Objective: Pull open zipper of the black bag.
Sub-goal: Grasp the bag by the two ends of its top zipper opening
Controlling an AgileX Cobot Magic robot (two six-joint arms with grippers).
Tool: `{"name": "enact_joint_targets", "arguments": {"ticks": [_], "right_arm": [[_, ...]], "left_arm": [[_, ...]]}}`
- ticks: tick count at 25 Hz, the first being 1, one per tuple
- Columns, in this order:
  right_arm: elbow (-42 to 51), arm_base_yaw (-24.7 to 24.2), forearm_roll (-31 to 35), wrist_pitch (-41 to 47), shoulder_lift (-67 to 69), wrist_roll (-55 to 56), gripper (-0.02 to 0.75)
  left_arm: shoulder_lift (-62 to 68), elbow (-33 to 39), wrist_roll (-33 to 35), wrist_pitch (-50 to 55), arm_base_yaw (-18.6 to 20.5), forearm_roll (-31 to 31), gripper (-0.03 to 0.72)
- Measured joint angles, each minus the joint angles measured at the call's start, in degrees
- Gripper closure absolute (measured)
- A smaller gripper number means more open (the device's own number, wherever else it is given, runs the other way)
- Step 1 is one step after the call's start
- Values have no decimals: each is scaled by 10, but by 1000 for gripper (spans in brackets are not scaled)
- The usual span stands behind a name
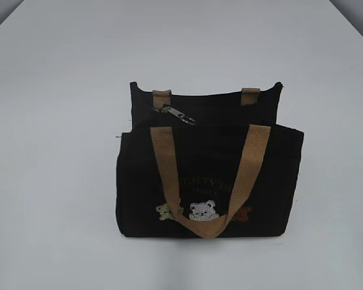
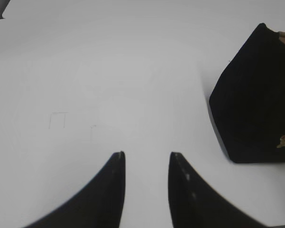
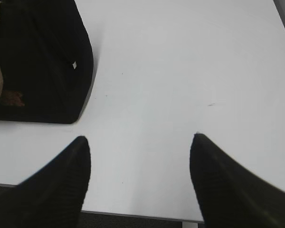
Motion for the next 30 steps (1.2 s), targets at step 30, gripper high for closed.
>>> {"name": "enact_joint_targets", "arguments": {"ticks": [30], "right_arm": [[0,0,0,0,0,0,230]], "left_arm": [[176,-29,0,-198,1,-200,437]]}}
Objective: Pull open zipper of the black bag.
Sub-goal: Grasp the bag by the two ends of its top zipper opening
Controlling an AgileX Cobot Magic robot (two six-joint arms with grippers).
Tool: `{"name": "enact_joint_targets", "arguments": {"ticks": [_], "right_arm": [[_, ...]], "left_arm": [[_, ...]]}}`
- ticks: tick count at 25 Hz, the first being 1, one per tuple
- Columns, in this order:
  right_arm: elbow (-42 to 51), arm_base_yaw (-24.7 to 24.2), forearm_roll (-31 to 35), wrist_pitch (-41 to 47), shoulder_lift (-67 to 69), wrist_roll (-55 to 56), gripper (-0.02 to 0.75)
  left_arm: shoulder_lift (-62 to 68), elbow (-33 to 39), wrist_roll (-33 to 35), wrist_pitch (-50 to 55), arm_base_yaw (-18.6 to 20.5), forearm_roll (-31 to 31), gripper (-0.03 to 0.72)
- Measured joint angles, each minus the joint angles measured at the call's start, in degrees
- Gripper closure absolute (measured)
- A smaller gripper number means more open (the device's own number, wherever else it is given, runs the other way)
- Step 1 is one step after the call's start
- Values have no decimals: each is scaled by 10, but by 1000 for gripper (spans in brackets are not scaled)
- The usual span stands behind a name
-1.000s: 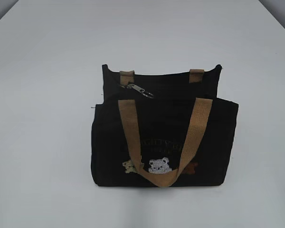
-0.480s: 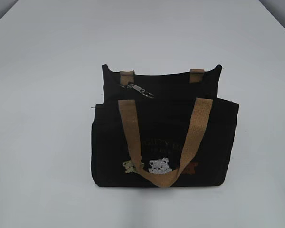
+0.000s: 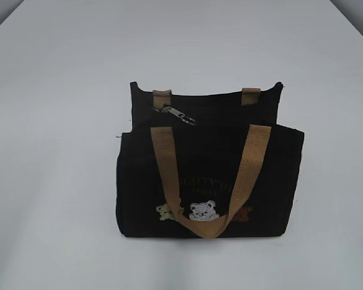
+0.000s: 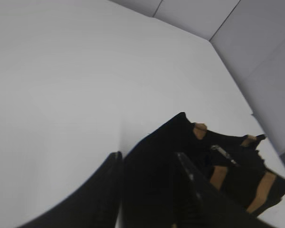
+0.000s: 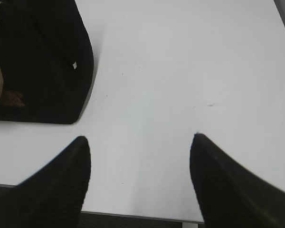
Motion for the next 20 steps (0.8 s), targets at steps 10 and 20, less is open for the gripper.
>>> {"name": "enact_joint_targets", "arguments": {"ticks": [10,20], "right_arm": [[0,0,40,0,29,-29,230],[-25,24,121,-63,240,-106,230]], "left_arm": [[441,-154,138,90,-6,-274,204],[707,-289,144,94,-149,-284,201]]}}
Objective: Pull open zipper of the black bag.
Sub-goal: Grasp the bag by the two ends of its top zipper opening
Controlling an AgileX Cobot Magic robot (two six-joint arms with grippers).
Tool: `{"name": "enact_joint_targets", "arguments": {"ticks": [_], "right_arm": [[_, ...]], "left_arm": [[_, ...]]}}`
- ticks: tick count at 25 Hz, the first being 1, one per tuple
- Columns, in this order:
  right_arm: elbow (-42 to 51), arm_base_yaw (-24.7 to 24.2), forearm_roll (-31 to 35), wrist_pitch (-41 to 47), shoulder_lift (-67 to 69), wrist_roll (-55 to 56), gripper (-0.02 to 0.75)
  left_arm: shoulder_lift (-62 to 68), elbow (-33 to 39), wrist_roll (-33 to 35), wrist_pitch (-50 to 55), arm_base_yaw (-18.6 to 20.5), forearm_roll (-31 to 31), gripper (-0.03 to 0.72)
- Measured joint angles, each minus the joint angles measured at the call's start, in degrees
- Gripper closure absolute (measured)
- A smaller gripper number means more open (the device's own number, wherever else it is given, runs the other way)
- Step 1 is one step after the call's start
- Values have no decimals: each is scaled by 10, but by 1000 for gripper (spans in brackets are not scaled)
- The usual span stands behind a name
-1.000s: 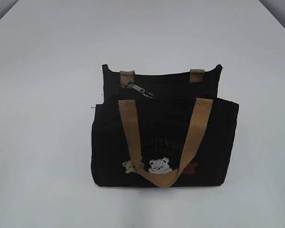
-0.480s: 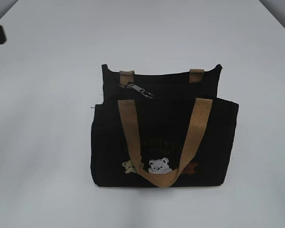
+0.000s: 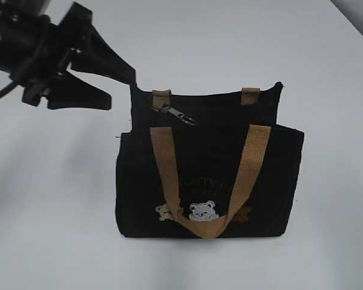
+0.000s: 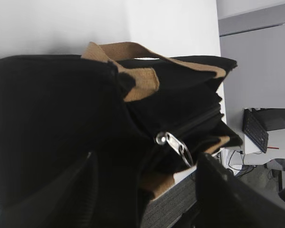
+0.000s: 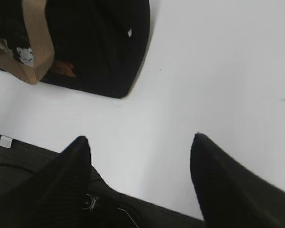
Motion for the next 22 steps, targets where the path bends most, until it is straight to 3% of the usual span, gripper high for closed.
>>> {"name": "enact_joint_targets", "arguments": {"ticks": [8,12,17,22], "right_arm": [[-80,11,125,-73,172,-145,230],[-137,55,172,-86,275,-221,230],[-216,122,184,-96,391,-278,232],[-299,189,185,-104,504,-344,305]], "left_arm": [[114,-62,0,-46,-22,2,230],[152,-93,0,-47,-32,3,369],[167,-120,5,-51,-41,9,522],[168,-131,7,-52,-41,23,656]]}}
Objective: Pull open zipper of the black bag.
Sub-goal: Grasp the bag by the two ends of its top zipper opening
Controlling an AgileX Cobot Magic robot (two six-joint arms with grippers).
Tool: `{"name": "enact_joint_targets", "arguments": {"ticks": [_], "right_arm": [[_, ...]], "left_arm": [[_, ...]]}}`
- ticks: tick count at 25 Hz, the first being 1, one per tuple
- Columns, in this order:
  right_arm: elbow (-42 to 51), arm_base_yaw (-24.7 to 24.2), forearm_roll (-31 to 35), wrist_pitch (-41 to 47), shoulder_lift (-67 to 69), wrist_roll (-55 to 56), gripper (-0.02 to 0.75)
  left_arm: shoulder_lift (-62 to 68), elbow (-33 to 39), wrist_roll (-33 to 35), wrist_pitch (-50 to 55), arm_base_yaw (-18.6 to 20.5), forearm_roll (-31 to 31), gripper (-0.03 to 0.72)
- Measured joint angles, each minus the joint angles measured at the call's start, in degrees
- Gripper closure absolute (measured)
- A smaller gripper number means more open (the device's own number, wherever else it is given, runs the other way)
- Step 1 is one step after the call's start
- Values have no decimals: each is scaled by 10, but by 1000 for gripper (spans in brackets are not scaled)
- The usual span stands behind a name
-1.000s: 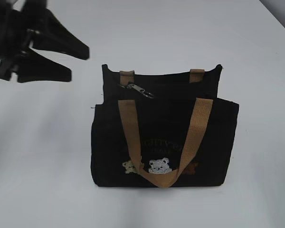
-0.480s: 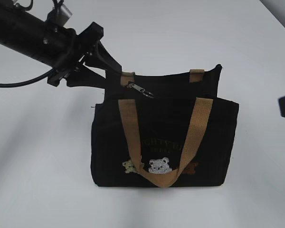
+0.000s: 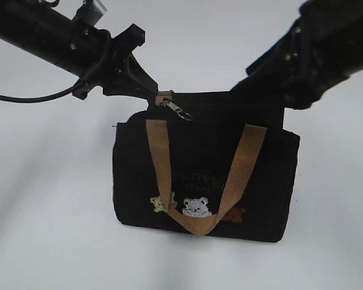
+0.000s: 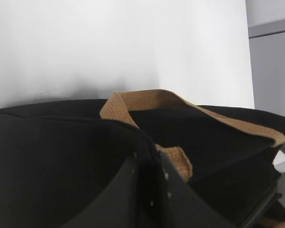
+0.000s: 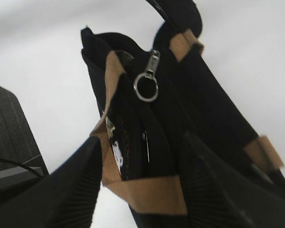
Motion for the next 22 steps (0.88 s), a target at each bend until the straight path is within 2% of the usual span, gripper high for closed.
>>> {"name": "enact_joint_targets", "arguments": {"ticks": [4,12,17,22], "right_arm": [[-50,48,-8,-2,69,-39,369],[-96,124,-72,-42,152,-83,383],[-97,129,-124,-49,166,-84,383],[-97,129,-139,-81,178,-84,389]], "left_arm": [[0,-2,0,4,0,7,656],[0,-2,1,6,0,9,656],[0,-3,1,6,0,9,656],[0,-3,1,6,0,9,656]]}}
